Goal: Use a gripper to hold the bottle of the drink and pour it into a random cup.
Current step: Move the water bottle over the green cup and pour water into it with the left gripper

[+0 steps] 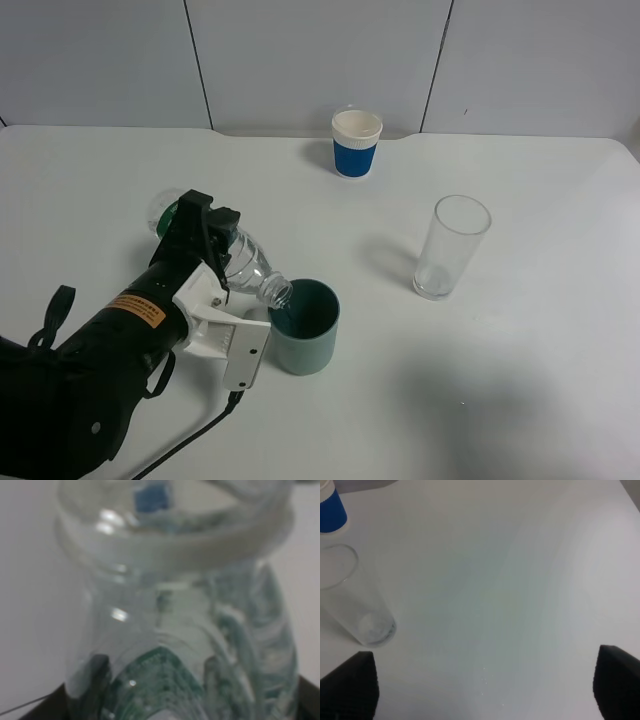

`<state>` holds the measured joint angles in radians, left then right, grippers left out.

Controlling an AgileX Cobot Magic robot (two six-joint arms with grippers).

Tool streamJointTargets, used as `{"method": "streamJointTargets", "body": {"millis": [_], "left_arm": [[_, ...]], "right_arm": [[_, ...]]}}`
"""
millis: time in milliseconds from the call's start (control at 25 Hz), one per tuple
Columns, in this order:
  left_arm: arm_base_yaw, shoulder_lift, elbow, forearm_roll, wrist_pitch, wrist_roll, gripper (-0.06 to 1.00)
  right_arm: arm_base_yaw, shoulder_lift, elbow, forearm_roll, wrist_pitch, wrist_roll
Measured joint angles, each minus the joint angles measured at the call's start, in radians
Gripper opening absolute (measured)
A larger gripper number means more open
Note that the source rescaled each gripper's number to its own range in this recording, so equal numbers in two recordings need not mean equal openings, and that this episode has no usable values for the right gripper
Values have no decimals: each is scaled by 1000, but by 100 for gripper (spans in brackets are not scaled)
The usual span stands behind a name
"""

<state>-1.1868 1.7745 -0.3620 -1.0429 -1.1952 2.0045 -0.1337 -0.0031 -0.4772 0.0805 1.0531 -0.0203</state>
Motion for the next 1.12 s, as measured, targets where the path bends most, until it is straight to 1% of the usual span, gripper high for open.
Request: {"method": "streamJointTargets", "body": {"millis": [280, 1120], "left_arm": [[0, -9, 0, 0, -2, 67, 0], [0, -9, 0, 0, -1, 74, 0]], "right_arm": [[0, 0, 0, 0, 0, 0], [0, 0, 0, 0, 0, 0]]}}
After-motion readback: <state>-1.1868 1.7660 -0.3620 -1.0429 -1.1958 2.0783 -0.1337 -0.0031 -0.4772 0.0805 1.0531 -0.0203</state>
